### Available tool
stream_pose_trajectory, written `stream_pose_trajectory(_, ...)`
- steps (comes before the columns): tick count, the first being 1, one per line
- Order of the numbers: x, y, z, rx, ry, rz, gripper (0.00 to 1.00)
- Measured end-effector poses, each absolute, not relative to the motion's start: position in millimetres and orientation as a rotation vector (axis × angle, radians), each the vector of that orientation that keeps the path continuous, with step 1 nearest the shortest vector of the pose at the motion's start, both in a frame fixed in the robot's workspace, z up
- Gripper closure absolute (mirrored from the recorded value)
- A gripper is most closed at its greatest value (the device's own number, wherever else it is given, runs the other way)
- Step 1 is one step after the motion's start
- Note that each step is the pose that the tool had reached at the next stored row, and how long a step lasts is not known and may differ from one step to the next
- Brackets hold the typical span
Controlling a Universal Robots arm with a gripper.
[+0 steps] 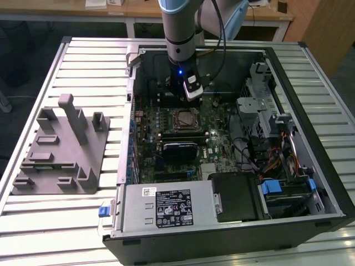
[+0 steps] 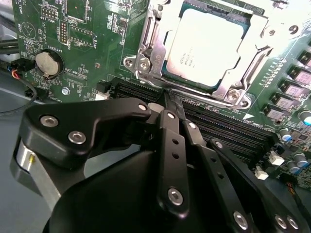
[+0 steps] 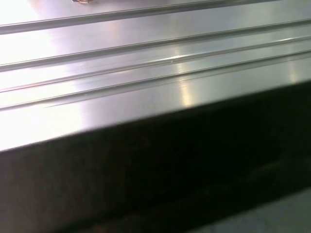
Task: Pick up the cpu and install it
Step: 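Install the first cpu locking lever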
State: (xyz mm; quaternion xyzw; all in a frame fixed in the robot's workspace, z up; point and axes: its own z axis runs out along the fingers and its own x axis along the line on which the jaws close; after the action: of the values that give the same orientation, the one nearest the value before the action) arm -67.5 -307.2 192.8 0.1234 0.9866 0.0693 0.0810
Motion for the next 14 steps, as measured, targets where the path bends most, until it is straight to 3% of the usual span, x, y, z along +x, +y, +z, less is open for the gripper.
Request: stream_pose_trajectory(14, -66.7, -309.0, 199.9, 0.369, 2.949, 0.207, 0.89)
